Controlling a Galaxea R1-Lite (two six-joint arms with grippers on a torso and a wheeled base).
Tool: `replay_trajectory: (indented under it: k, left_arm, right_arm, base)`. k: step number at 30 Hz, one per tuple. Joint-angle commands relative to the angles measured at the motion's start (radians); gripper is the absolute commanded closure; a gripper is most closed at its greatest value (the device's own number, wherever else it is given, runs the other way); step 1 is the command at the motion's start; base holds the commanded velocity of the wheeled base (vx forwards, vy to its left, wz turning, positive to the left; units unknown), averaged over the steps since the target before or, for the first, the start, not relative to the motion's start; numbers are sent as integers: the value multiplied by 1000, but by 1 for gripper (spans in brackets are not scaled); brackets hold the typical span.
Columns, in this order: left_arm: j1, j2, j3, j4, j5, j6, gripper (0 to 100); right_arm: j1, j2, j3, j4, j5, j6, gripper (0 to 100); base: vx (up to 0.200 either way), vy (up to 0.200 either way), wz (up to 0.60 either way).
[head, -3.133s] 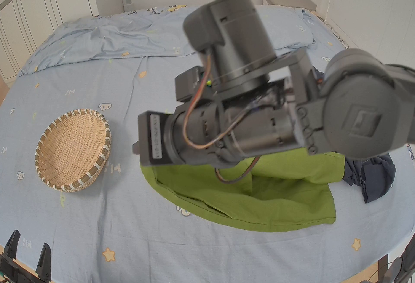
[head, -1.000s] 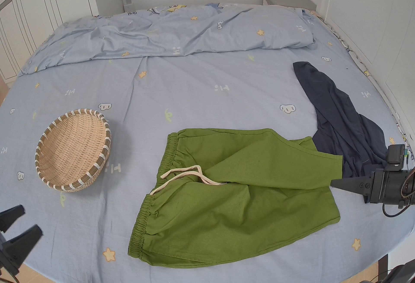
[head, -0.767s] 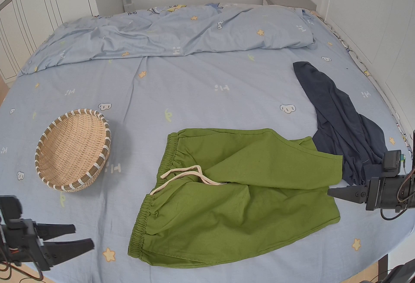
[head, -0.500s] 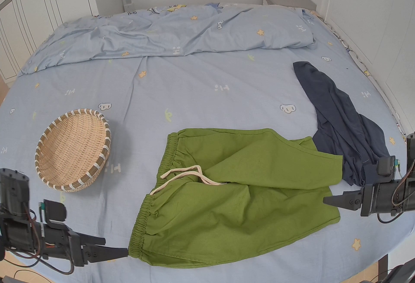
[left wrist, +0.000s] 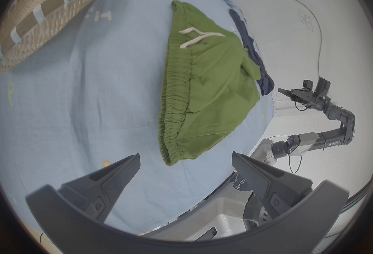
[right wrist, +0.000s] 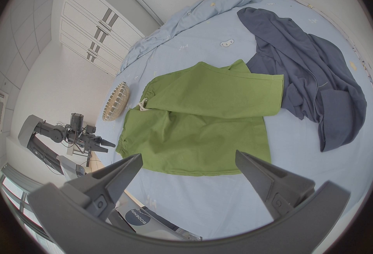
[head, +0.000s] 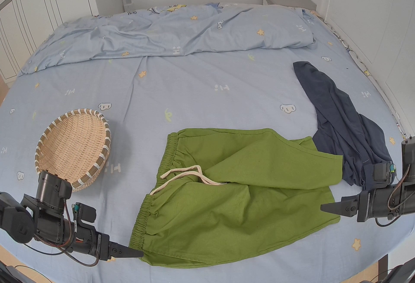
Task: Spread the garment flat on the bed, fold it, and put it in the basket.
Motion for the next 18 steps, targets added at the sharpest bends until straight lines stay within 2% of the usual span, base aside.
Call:
replay_trajectory:
  k: [1, 7, 14, 15, 18]
  left_arm:
    - [-10, 126, -22, -22, -7, -28, 0]
    - [-27, 217, -6, -106, -7, -42, 0]
    - [-53, 226, -2, -186, -8, -123, 0]
    - [-56, 227, -2, -186, -8, -125, 100]
    - [-56, 227, -2, -186, -8, -125, 100]
  right_arm:
    - [1, 4, 3, -1, -1, 0, 0]
    - [1, 4, 4, -2, -1, 0, 0]
    - [1, 7, 8, -2, -1, 0, 0]
    - [1, 7, 8, -1, -1, 0, 0]
    - [1, 6, 9, -1, -2, 2, 0]
  base:
    - [0, 0, 0]
    - [0, 0, 0]
    - [0, 0, 0]
    - [0, 0, 0]
    - [0, 0, 0]
